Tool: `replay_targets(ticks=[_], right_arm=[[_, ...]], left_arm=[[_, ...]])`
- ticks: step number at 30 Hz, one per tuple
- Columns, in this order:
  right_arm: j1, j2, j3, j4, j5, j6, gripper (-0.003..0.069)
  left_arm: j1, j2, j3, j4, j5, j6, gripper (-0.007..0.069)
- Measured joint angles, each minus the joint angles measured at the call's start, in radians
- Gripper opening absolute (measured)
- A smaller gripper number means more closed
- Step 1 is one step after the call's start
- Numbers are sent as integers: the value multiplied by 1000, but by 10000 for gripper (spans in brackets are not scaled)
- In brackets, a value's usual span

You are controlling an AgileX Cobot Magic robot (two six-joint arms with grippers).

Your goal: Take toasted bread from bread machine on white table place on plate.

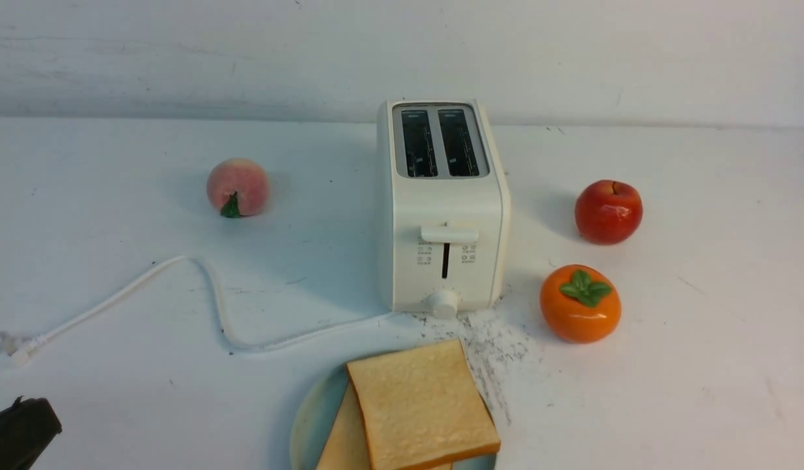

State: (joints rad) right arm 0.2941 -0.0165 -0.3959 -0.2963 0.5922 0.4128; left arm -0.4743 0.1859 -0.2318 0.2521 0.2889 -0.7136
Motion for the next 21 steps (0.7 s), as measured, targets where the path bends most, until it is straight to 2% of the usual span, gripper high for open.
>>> replay_targets(ticks=[16,20,21], right_arm=[[0,0,0,0,0,1,29],[0,0,0,0,0,1,35],[0,0,0,0,0,1,37]], left_arm=[[6,-9,20,-7,-8,29,-6],[93,-83,71,-134,-12,168,-3],[164,-136,104,-202,-12,244,-3]])
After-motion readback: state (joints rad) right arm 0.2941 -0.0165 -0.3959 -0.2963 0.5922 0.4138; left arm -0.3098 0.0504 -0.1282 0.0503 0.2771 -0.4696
